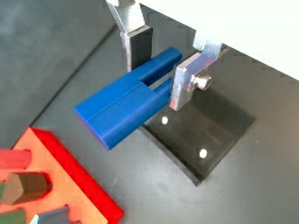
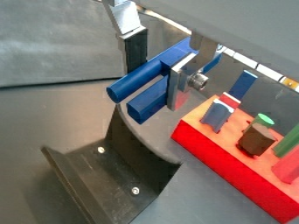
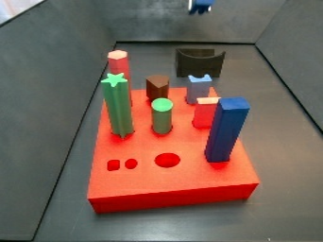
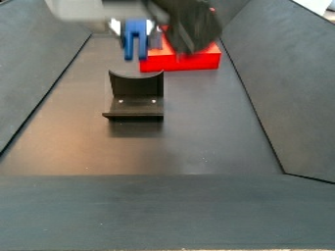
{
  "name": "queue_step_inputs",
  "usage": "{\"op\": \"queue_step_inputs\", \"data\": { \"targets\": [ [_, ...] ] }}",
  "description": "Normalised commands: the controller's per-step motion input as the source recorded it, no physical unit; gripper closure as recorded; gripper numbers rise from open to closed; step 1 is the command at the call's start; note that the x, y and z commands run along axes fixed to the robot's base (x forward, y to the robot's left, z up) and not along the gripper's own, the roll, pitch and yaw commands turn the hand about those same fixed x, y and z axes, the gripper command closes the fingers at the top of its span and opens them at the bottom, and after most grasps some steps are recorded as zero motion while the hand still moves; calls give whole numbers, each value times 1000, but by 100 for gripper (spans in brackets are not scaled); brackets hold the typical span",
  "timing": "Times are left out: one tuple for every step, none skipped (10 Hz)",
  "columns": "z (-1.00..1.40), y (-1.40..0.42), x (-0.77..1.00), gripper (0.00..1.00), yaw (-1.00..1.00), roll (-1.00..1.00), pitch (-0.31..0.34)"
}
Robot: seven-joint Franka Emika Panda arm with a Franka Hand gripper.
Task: Pick up the square-circle object. Move up. Rotate the square-circle object. Place the square-circle object on the fixture. Regrasp the square-circle object. Move to above the board. Insert the square-circle object.
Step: Place the square-circle object on the fixture.
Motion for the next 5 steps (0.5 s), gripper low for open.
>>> {"op": "queue_step_inputs", "data": {
  "targets": [
    [-1000,79,131,100,-44,-1000,41],
    [-1000,87,141,100,-50,-1000,73],
    [-1000,92,148,100,-58,-1000,88],
    [-1000,99,160,100,-77,-808,107],
    [-1000,104,164,100,-86,-702,108]
  ]
}}
